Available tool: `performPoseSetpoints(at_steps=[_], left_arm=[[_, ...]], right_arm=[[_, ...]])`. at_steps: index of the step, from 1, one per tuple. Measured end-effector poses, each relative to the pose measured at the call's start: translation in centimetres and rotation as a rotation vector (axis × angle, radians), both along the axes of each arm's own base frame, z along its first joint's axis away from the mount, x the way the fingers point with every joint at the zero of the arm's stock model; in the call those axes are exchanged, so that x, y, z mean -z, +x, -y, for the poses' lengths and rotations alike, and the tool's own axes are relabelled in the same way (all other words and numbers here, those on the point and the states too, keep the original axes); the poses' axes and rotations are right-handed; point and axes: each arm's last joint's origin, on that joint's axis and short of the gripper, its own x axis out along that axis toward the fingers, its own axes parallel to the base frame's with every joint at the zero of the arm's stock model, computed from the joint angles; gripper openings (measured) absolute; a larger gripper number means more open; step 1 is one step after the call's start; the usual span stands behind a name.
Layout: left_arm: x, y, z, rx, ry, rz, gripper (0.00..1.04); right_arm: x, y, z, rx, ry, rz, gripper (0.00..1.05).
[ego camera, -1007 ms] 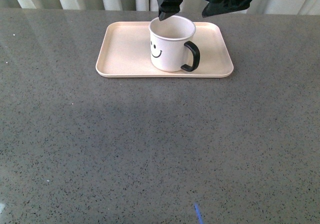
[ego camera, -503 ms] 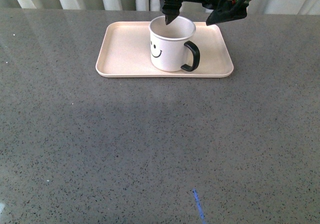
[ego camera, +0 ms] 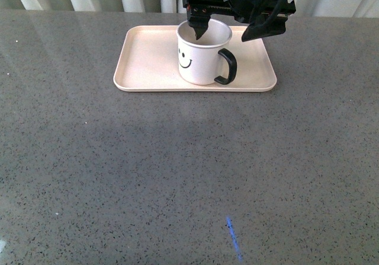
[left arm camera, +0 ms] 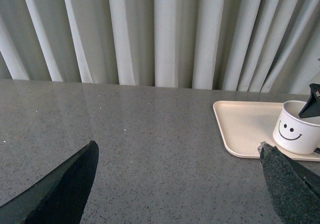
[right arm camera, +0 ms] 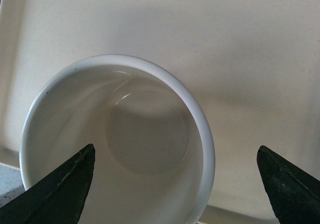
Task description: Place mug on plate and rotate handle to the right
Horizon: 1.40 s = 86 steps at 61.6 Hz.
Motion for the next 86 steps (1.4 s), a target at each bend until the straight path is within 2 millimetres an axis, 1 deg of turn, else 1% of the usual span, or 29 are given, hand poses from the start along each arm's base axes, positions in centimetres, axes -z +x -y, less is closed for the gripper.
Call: performPoseSetpoints(at_steps=[8, 19, 24, 31, 34, 36, 37, 39, 46, 50, 52, 55, 66, 71, 76, 83, 86], left_arm=[[0.0, 0.0, 0.0, 0.000, 0.000, 0.000, 0.96], [0.0, 0.0, 0.0, 0.000, 0.000, 0.000, 0.96], [0.0, 0.0, 0.0, 0.000, 0.000, 0.000, 0.96], [0.0, 0.0, 0.0, 0.000, 0.000, 0.000, 0.96], [0.0, 0.0, 0.0, 0.000, 0.000, 0.000, 0.96], [0.0, 0.0, 0.0, 0.000, 0.000, 0.000, 0.96], [0.0, 0.0, 0.0, 0.000, 0.000, 0.000, 0.96], [0.0, 0.0, 0.0, 0.000, 0.000, 0.000, 0.96], [0.0, 0.0, 0.0, 0.000, 0.000, 0.000, 0.96], [0.0, 0.0, 0.0, 0.000, 0.000, 0.000, 0.96], [0.0, 0.0, 0.0, 0.000, 0.000, 0.000, 0.96], [0.0, 0.0, 0.0, 0.000, 0.000, 0.000, 0.96], [0.0, 0.0, 0.0, 0.000, 0.000, 0.000, 0.96], [0.0, 0.0, 0.0, 0.000, 0.000, 0.000, 0.96], [0.0, 0.0, 0.0, 0.000, 0.000, 0.000, 0.96], [0.0, 0.0, 0.0, 0.000, 0.000, 0.000, 0.96], [0.0, 0.0, 0.0, 0.000, 0.000, 0.000, 0.96]], right_arm=[[0.0, -0.1, -0.2, 0.005, 0.005, -0.006, 0.87], [0.1, -0.2, -0.4, 0.012, 0.013, -0.017, 0.76], [0.1, -0.3, -0.5, 0.017, 0.017, -0.023, 0.67], [0.3, -0.3, -0.6, 0.020, 0.016, -0.031, 0.59], [0.5, -0.3, -0.6, 0.022, 0.015, -0.038, 0.51], [0.6, -0.2, -0.6, 0.024, 0.014, -0.041, 0.49], [0.7, -0.2, -0.6, 0.027, 0.012, -0.044, 0.46], [0.9, -0.2, -0.7, 0.029, 0.012, -0.047, 0.42], [1.2, 0.0, -0.7, 0.045, 0.013, -0.058, 0.23], [1.2, 0.0, -0.7, 0.049, 0.016, -0.060, 0.14], [1.2, 0.0, -0.7, 0.052, 0.019, -0.059, 0.07], [1.1, 0.1, -0.7, 0.053, 0.020, -0.058, 0.02], [1.1, 0.1, -0.7, 0.054, 0.028, -0.058, 0.02], [0.7, 0.2, -0.4, 0.045, 0.018, -0.055, 0.02], [-0.4, 0.7, 0.1, 0.030, -0.006, -0.035, 0.02], [-3.0, 1.5, 1.2, -0.042, -0.060, 0.009, 0.02], [-3.6, 1.6, 1.4, -0.068, -0.080, 0.017, 0.02]])
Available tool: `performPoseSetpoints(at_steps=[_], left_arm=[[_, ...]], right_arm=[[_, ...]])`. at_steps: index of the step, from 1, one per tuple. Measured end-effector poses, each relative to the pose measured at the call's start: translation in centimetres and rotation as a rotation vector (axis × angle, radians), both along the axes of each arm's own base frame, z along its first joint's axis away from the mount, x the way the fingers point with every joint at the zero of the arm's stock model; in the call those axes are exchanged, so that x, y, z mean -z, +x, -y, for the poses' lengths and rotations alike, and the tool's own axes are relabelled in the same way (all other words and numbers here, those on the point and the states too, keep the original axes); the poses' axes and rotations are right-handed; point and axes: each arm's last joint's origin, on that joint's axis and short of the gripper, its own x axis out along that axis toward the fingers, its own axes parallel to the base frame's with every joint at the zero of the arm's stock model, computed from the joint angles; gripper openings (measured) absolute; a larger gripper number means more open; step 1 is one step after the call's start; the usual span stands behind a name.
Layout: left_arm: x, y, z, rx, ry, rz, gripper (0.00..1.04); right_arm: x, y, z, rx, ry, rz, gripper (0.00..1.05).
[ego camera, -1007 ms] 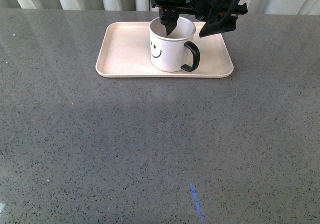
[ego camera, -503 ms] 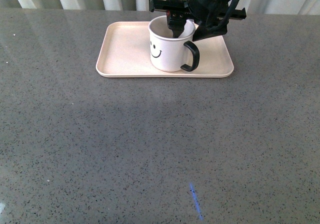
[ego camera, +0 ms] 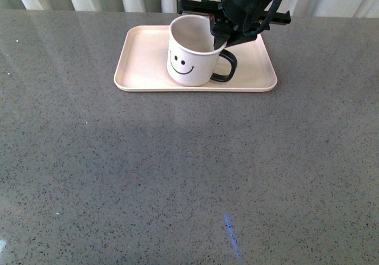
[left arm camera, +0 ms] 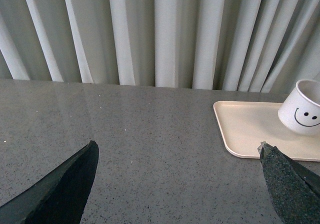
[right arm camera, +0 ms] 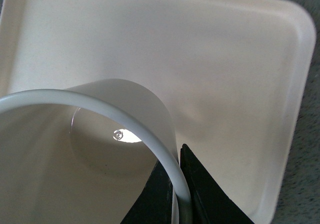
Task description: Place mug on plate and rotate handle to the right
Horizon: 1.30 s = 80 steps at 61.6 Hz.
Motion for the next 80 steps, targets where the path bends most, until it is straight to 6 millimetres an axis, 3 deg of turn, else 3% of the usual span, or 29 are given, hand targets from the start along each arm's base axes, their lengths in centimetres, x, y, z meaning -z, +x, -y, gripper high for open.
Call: performPoseSetpoints(at_steps=[11, 29, 42, 80], left_arm=[[0.0, 0.0, 0.0, 0.000, 0.000, 0.000, 0.96], [0.0, 0.0, 0.0, 0.000, 0.000, 0.000, 0.96], [0.0, 0.0, 0.0, 0.000, 0.000, 0.000, 0.96], [0.0, 0.0, 0.0, 0.000, 0.000, 0.000, 0.96]], right_arm=[[-0.6, 0.6, 0.2, -0.135, -0.067, -0.009, 0.02], [1.9, 2.0, -0.1, -0.271, -0.150, -0.086, 0.02], [0.8, 3.0, -0.1, -0.304, -0.172, -0.059, 0.02], [2.9, 3.4, -0.2, -0.370, -0.186, -0.095, 0.02]])
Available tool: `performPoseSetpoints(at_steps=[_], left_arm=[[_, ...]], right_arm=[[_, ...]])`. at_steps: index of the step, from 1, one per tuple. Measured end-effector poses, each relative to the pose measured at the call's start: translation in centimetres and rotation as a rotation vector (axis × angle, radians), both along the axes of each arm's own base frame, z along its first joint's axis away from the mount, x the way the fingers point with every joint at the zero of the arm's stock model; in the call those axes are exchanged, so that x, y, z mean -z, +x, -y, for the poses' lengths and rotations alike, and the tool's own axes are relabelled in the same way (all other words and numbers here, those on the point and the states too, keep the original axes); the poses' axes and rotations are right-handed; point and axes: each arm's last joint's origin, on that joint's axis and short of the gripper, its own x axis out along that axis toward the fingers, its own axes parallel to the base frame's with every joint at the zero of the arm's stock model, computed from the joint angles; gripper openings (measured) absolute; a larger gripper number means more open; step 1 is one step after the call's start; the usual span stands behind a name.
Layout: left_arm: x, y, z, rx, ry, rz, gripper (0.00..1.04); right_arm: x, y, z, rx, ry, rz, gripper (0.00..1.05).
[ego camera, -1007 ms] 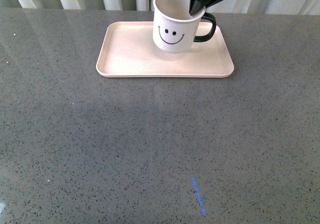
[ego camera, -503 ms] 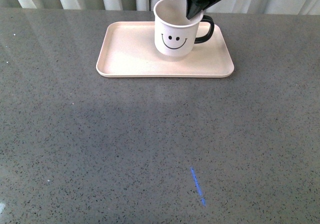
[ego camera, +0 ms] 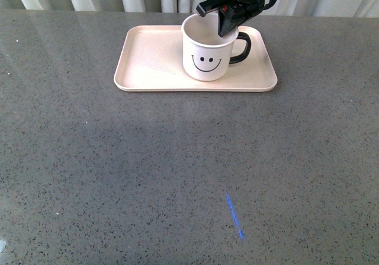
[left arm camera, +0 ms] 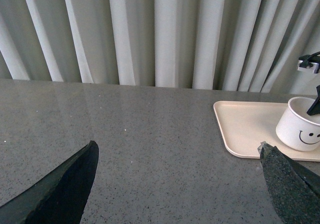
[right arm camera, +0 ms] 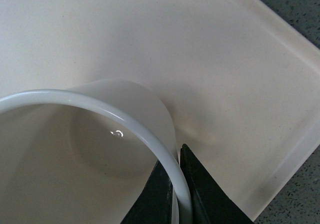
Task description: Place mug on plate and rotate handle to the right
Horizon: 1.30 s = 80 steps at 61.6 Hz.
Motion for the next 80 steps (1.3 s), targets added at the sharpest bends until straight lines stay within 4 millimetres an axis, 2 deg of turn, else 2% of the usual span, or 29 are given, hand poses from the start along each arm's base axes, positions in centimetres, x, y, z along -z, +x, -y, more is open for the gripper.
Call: performPoseSetpoints(at_steps=[13, 41, 59, 73, 77, 80], left_arm=[[0.0, 0.0, 0.0, 0.000, 0.000, 0.000, 0.96], [0.0, 0.0, 0.0, 0.000, 0.000, 0.000, 0.96], [0.0, 0.0, 0.0, 0.000, 0.000, 0.000, 0.96], [0.0, 0.0, 0.0, 0.000, 0.000, 0.000, 0.96], [0.0, 0.0, 0.0, 0.000, 0.000, 0.000, 0.96], [0.0, 0.0, 0.0, 0.000, 0.000, 0.000, 0.96]], right_arm=[[0.7, 0.0, 0.0, -0.009, -0.003, -0.014, 0.02], [0.7, -0.1, 0.0, -0.029, -0.010, -0.014, 0.03], [0.8, -0.2, 0.0, -0.042, -0.023, -0.015, 0.43], [0.0, -0.2, 0.0, -0.045, -0.021, -0.004, 0.76], [-0.3, -0.2, 0.0, -0.046, -0.016, 0.002, 0.83], [-0.3, -0.1, 0.1, -0.047, -0.013, 0.005, 0.82]])
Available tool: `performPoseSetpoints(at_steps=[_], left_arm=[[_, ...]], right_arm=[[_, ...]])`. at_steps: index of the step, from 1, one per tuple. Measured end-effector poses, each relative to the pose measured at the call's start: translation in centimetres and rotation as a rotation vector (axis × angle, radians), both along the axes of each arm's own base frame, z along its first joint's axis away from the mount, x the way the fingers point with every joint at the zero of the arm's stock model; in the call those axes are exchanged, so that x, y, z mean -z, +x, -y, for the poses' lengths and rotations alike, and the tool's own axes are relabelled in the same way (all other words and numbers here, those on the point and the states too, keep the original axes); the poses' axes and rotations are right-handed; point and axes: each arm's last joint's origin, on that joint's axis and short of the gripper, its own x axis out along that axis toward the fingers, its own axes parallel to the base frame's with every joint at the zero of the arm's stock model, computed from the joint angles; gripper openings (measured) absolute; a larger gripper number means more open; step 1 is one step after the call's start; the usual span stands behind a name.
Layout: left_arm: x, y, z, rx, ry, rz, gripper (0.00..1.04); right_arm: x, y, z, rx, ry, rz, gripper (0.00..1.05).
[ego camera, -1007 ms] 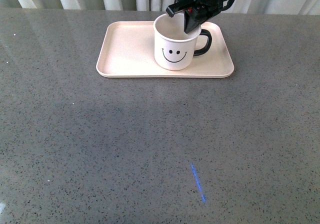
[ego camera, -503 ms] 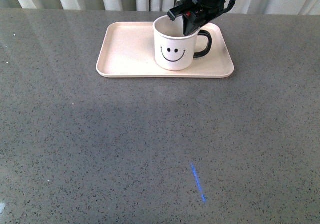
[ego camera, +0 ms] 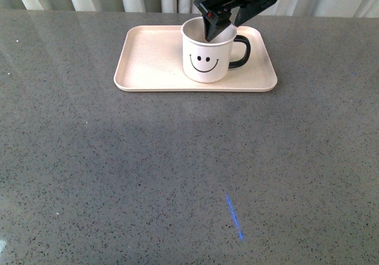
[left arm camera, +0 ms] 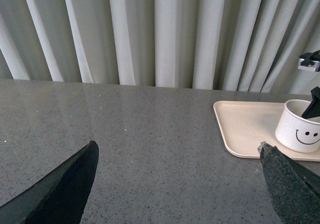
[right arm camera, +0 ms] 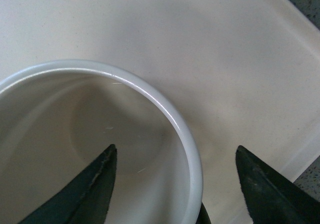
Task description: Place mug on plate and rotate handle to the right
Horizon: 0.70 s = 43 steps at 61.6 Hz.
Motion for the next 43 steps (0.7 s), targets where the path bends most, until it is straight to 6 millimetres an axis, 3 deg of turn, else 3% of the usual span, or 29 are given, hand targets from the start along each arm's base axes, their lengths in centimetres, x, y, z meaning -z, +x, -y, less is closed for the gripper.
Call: performPoseSetpoints(at_steps=[14, 22, 29, 36, 43], left_arm=[[0.0, 0.0, 0.0, 0.000, 0.000, 0.000, 0.96], [0.0, 0.0, 0.0, 0.000, 0.000, 0.000, 0.96], [0.0, 0.0, 0.0, 0.000, 0.000, 0.000, 0.96], [0.0, 0.0, 0.0, 0.000, 0.000, 0.000, 0.96], [0.0, 0.0, 0.0, 0.000, 0.000, 0.000, 0.96]], right_arm=[[-0.4, -0.1, 0.5, -0.012, 0.034, 0.016, 0.81], [-3.5, -1.0, 1.2, -0.033, 0.086, 0.094, 0.83], [-6.3, -2.6, 1.6, -0.076, 0.132, 0.181, 0.97], [-8.5, -4.5, 1.9, -0.119, 0.156, 0.300, 0.95], [-9.4, -6.0, 2.1, -0.136, 0.155, 0.349, 0.96]])
